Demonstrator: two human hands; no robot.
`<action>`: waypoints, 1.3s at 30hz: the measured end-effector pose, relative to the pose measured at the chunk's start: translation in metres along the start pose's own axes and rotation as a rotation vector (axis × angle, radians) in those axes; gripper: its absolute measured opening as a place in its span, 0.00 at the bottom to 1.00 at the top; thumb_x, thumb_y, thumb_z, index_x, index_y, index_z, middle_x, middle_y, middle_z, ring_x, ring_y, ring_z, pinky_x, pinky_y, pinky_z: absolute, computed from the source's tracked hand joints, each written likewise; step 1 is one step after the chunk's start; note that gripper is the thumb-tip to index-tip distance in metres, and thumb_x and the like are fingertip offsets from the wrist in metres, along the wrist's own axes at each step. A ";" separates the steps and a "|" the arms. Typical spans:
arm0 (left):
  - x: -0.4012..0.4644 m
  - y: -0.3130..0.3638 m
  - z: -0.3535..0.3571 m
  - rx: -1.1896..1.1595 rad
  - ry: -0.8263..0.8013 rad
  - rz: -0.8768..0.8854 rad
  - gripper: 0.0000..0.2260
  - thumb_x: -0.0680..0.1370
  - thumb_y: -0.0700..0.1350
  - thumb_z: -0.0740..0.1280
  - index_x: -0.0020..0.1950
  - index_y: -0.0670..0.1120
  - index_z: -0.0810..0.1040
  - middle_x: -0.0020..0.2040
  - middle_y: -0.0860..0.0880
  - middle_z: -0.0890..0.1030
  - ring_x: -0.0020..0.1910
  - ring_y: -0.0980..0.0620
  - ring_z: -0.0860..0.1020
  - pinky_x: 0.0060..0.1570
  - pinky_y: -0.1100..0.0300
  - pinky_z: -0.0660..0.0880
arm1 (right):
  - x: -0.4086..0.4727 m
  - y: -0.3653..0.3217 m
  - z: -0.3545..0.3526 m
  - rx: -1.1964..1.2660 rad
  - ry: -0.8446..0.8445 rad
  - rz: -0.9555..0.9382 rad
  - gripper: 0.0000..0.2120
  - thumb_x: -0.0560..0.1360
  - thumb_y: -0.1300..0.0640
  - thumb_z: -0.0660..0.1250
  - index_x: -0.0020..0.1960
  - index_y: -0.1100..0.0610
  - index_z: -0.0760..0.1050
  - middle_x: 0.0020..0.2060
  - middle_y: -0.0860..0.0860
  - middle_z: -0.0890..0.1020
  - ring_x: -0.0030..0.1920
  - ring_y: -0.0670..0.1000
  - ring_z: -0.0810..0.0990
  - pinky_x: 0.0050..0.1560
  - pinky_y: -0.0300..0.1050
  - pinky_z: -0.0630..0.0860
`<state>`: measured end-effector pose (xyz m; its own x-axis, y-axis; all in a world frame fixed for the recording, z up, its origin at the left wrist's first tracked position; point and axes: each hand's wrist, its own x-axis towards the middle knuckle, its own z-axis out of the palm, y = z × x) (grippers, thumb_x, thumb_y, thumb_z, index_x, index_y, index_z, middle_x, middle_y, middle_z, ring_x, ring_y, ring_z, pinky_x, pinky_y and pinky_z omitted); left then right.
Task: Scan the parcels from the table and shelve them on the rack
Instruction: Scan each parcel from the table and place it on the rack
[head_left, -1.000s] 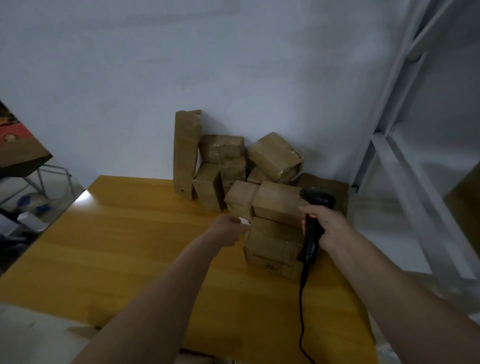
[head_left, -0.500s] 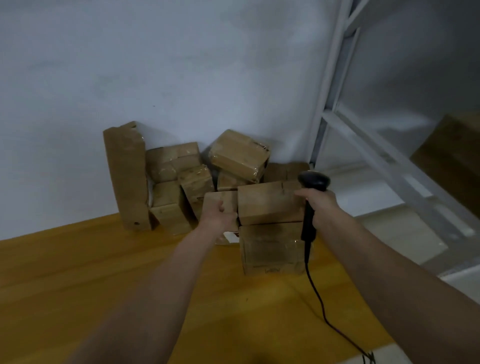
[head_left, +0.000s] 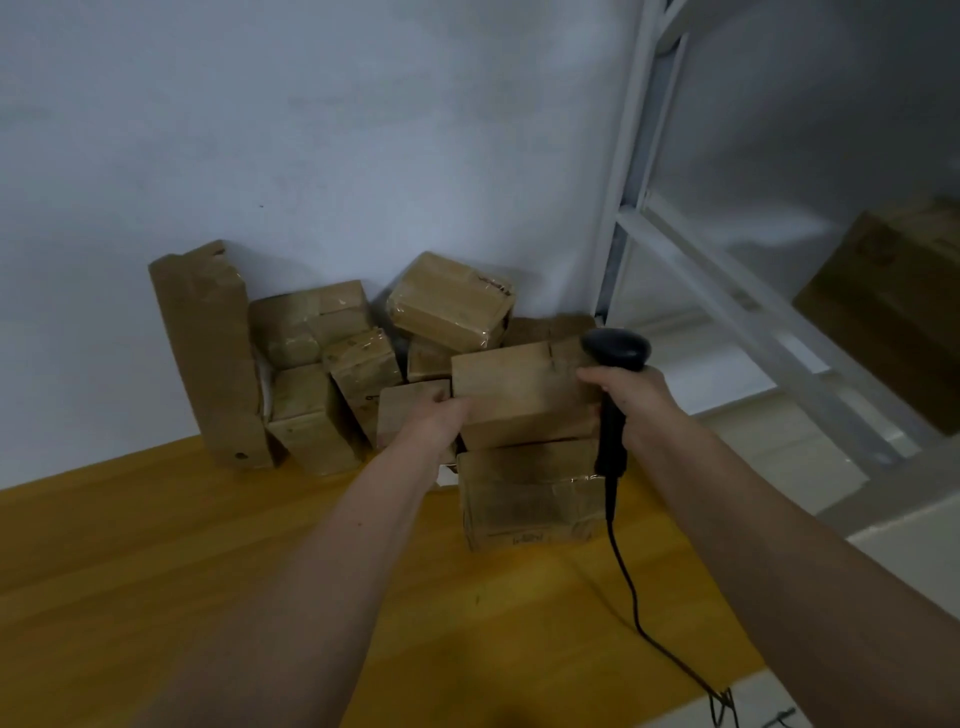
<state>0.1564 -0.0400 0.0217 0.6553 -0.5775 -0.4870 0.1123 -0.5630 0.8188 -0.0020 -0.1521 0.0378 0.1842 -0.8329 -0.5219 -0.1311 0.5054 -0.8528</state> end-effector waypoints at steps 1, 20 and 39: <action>-0.005 0.004 -0.002 -0.021 0.012 0.019 0.18 0.79 0.46 0.66 0.69 0.47 0.73 0.62 0.48 0.77 0.60 0.47 0.74 0.62 0.53 0.73 | -0.005 -0.002 -0.004 0.007 0.010 -0.022 0.17 0.70 0.60 0.74 0.57 0.60 0.74 0.48 0.58 0.81 0.52 0.59 0.80 0.60 0.57 0.76; -0.071 -0.071 0.017 -0.329 0.118 -0.228 0.27 0.76 0.57 0.67 0.72 0.49 0.67 0.68 0.47 0.71 0.65 0.44 0.70 0.66 0.44 0.70 | -0.044 0.079 -0.043 0.067 0.139 0.155 0.22 0.71 0.57 0.75 0.62 0.62 0.74 0.49 0.61 0.82 0.42 0.57 0.81 0.33 0.45 0.76; -0.005 -0.012 0.019 0.696 -0.126 0.357 0.29 0.79 0.55 0.65 0.77 0.49 0.60 0.77 0.47 0.59 0.74 0.46 0.61 0.71 0.50 0.63 | -0.050 0.072 -0.037 0.116 0.076 0.200 0.17 0.71 0.59 0.74 0.58 0.60 0.75 0.44 0.58 0.81 0.42 0.56 0.80 0.46 0.52 0.81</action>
<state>0.1371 -0.0413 0.0085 0.4692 -0.8320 -0.2961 -0.6089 -0.5477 0.5739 -0.0564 -0.0827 0.0030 0.0910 -0.7261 -0.6815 -0.0442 0.6808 -0.7312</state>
